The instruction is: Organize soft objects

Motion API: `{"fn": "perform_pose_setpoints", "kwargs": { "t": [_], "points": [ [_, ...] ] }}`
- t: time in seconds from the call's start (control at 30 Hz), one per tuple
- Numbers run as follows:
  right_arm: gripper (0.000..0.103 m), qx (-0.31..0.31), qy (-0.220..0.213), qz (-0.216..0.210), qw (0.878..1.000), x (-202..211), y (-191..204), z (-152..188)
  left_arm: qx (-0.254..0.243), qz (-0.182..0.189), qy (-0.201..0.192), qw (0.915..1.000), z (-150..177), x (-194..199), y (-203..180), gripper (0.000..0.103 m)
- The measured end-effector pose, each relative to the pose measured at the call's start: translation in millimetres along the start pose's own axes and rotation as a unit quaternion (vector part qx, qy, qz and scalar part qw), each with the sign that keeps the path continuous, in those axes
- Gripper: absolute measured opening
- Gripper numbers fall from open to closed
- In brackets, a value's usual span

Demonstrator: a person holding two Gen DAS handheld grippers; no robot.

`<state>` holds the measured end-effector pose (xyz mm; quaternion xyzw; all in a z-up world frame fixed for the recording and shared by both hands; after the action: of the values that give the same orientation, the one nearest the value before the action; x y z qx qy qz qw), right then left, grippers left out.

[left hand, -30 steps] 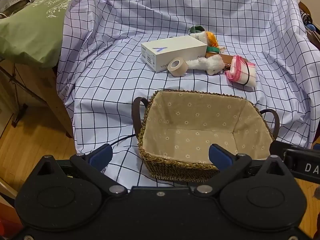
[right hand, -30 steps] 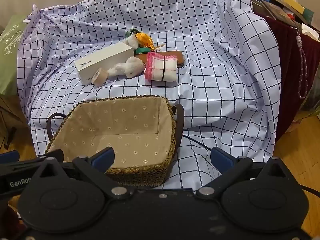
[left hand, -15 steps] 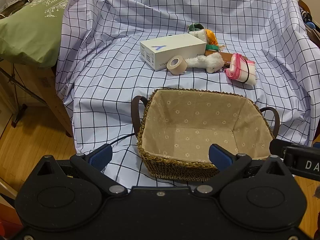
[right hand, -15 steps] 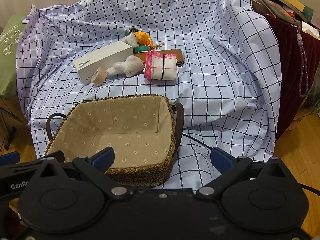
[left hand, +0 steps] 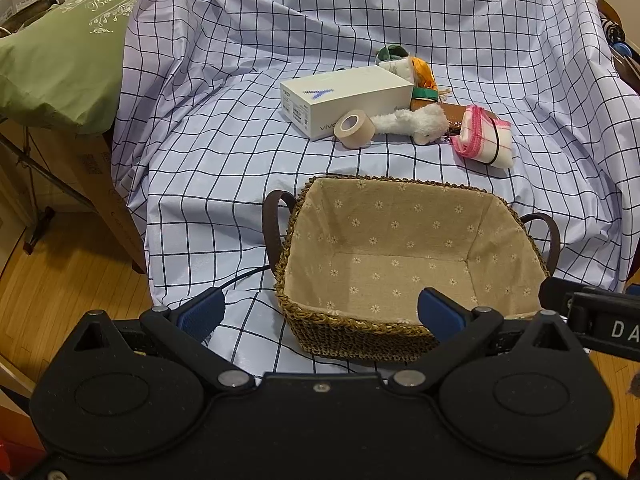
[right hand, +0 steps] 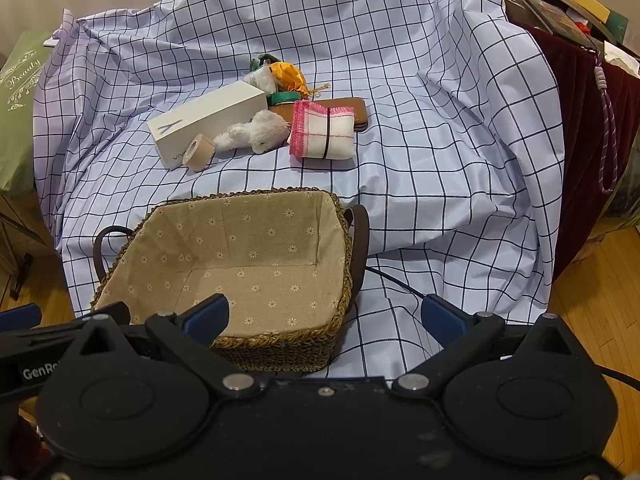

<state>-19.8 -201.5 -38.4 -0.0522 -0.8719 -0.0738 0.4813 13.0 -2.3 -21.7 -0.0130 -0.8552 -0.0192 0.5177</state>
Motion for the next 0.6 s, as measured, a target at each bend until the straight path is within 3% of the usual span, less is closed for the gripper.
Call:
{"fn": "perform_pose_setpoints", "kwargs": {
  "t": [0.6],
  "points": [
    [0.103,-0.002,0.010,-0.004,1.000,-3.9,1.2,1.5,0.000,0.001,0.005,1.0000,-0.3,-0.3,-0.2,0.100]
  ]
}}
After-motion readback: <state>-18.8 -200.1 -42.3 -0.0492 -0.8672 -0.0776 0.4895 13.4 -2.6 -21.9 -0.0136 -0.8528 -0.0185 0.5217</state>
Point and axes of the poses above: each gripper's, at about its wrist camera, not at the fingertips, and x roughly against the way its jaws point, y to its left, z to its underside, the point moved 2 cm from there along -x, roughly the way its jaws point, and after that the axes turned 12 degrees about y, right-handed, at the moved point
